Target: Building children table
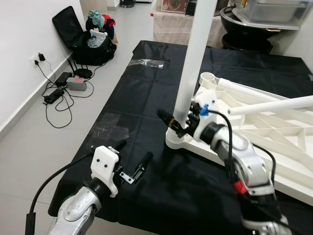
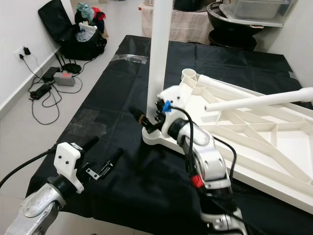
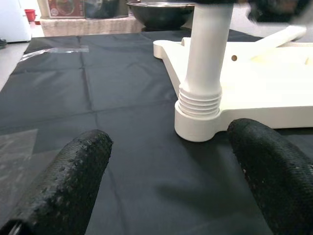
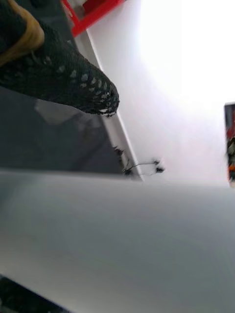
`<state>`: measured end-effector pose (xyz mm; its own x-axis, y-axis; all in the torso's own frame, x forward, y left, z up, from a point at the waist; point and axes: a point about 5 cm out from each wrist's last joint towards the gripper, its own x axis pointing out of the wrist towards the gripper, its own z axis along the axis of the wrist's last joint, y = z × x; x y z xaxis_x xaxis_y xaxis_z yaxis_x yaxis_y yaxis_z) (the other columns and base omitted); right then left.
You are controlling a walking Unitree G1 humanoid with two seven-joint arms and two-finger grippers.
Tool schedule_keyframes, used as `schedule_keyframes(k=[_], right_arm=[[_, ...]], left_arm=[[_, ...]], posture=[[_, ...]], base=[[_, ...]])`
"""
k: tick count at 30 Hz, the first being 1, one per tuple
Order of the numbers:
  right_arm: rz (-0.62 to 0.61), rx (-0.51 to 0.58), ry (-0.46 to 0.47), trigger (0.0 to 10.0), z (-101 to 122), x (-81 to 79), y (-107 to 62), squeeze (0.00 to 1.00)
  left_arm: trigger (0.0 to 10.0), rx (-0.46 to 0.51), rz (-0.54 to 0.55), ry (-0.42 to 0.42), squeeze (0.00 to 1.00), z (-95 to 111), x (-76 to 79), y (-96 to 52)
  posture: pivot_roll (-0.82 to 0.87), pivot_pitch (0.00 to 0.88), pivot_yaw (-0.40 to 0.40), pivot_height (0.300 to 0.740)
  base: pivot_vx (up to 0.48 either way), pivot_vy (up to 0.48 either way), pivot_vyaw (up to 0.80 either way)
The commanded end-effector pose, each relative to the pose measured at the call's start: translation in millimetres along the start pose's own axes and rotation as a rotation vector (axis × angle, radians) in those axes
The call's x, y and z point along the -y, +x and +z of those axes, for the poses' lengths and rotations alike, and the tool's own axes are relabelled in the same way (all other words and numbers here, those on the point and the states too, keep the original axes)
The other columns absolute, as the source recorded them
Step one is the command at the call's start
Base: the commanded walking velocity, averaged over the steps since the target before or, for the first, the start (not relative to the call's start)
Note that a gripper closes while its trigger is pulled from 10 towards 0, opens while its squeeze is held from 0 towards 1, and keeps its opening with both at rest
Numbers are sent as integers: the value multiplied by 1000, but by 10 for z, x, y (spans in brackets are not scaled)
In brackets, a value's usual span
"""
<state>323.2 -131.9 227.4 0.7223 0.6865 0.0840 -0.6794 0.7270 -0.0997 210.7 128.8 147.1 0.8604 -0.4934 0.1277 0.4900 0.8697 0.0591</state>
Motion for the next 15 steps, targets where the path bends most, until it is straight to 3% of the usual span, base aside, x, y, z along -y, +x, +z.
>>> schedule_keyframes(k=[1,7,8,10,11,14,15], right_arm=[[80,39,5,10000,55,65,-7,1000],[269,39,12,10000,123,40,-18,1000],[329,32,12,10000,143,46,-31,871],[329,32,12,10000,143,46,-31,871],[367,27,10,10000,156,53,-40,0],[393,32,17,10000,198,97,-42,0],[410,43,30,3333,238,139,-44,0]], left_arm=[[10000,-19,-14,4,0,13,22,-53],[10000,-25,-16,1,0,39,44,-101],[10000,-26,-16,0,0,49,49,-112],[10000,-26,-16,0,0,49,49,-112],[10000,-27,-17,-1,0,55,53,-118],[10000,-27,-18,-3,0,69,56,-130],[10000,-28,-18,-5,0,82,59,-141]], posture=[[18,149,-15,740],[25,166,-7,740],[30,187,-6,740],[30,187,-6,740],[30,187,-6,740],[29,207,-3,740],[31,217,-3,740]], base=[[0,0,0],[0,0,0],[0,0,0],[0,0,0],[0,0,0],[0,0,0],[0,0,0]])
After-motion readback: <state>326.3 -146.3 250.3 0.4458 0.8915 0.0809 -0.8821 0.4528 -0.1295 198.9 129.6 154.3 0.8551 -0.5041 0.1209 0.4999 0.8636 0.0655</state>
